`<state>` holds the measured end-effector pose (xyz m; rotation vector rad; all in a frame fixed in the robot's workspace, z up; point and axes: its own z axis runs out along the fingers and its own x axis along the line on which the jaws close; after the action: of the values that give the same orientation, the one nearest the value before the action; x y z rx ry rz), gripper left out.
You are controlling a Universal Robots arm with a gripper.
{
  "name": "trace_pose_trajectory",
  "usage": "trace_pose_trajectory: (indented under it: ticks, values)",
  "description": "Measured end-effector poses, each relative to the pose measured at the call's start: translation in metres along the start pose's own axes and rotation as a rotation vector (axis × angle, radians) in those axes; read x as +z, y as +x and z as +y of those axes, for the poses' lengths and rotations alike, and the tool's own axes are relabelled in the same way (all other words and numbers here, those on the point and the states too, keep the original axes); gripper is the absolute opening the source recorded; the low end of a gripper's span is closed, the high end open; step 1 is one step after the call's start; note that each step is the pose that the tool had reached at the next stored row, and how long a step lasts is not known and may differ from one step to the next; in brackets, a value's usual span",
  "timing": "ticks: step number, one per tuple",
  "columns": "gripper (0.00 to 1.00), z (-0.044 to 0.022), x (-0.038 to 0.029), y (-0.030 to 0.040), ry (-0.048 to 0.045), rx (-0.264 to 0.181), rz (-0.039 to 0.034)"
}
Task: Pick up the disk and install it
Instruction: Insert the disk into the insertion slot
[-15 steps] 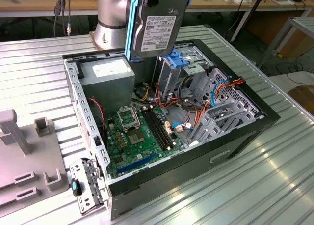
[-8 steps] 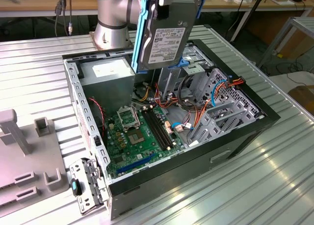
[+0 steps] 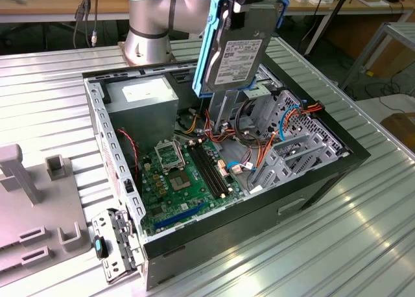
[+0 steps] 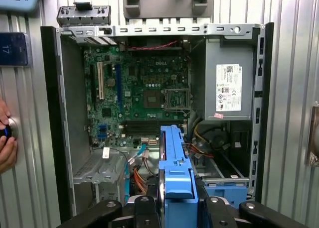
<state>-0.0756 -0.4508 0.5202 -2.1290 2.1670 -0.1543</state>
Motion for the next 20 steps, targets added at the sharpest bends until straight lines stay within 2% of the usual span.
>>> trace_pose_trajectory:
  ticks: [1, 2, 4, 9, 11, 15, 18, 20]
  values:
    - [0.37, -0.0056, 0.0021, 0.0000, 0.0001, 0.000, -0.0002]
    - [0.37, -0.0075, 0.0032, 0.0004, 0.0006, 0.000, -0.0003]
    - [0.37, -0.0095, 0.0042, 0.0022, 0.0007, 0.000, 0.0002]
    - [0.37, -0.0142, 0.0081, 0.0150, 0.0009, 0.000, -0.0001]
    - [0.37, -0.0161, 0.0102, 0.0237, 0.0009, 0.000, 0.0000]
    - [0.37, -0.0189, 0.0124, 0.0350, 0.0009, 0.000, -0.0001]
    - [0.37, -0.0223, 0.0149, 0.0499, 0.0009, 0.000, -0.0001]
    - [0.37, -0.0235, 0.0159, 0.0556, 0.0009, 0.000, -0.0001]
